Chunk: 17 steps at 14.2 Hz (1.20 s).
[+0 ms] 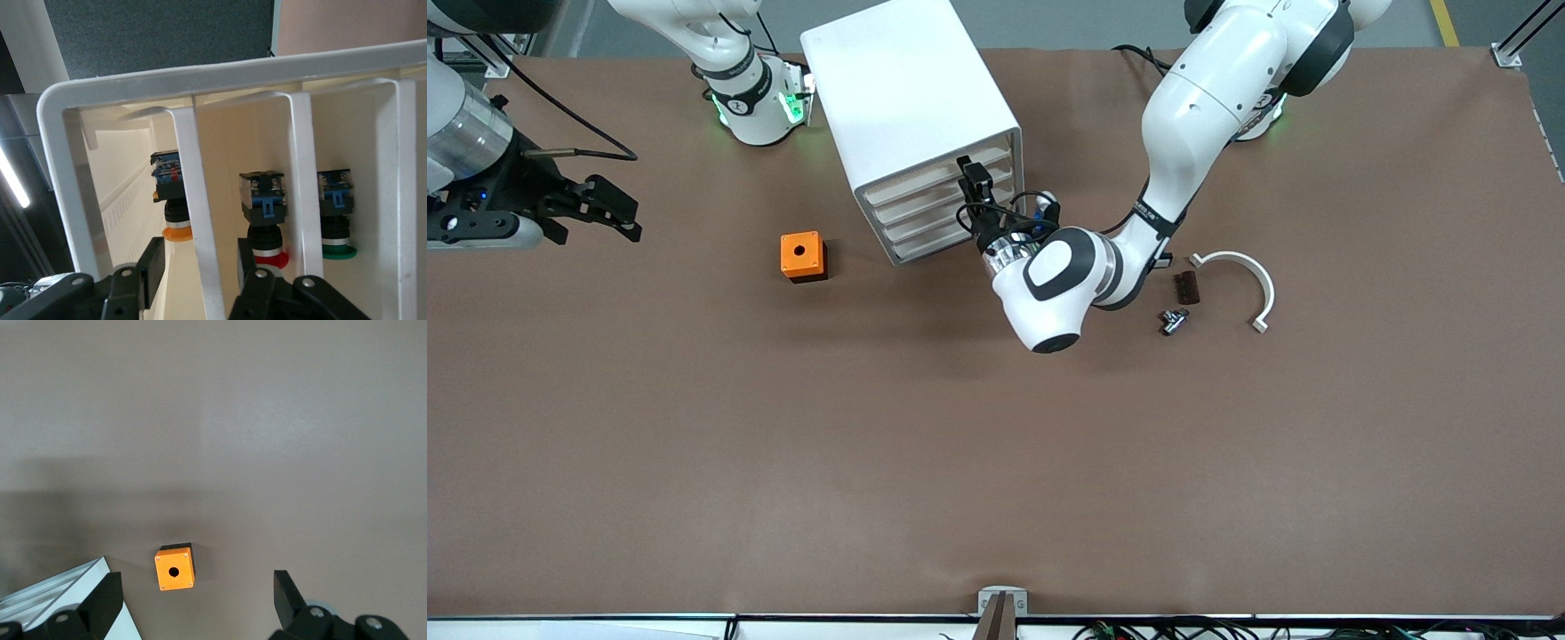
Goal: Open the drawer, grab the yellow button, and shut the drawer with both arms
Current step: 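Grasp the drawer handle with the left gripper, then pull the drawer open with the left gripper while the right gripper approaches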
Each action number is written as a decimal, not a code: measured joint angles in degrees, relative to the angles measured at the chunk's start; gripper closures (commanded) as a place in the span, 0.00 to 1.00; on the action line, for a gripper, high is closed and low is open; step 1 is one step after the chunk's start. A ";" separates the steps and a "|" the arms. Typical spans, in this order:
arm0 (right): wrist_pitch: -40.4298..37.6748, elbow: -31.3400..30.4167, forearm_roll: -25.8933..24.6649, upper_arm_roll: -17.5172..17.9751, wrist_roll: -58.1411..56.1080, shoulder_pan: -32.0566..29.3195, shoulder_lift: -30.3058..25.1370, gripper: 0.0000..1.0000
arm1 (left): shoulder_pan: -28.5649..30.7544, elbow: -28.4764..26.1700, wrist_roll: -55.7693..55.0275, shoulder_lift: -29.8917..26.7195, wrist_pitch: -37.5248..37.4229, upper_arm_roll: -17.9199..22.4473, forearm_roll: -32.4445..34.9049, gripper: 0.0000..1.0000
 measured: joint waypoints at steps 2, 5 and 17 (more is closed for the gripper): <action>0.00 0.00 0.00 -0.14 0.00 -0.01 0.00 0.00 | -0.54 0.00 0.00 0.01 0.00 0.00 0.00 0.62; 0.03 0.00 0.00 -0.38 0.00 -0.02 0.00 0.00 | -1.58 0.00 0.25 0.02 0.12 -0.01 -0.08 0.69; 0.11 0.18 0.00 -0.68 0.01 -0.16 0.00 0.00 | -1.59 0.01 0.18 0.76 0.49 0.14 -0.95 0.88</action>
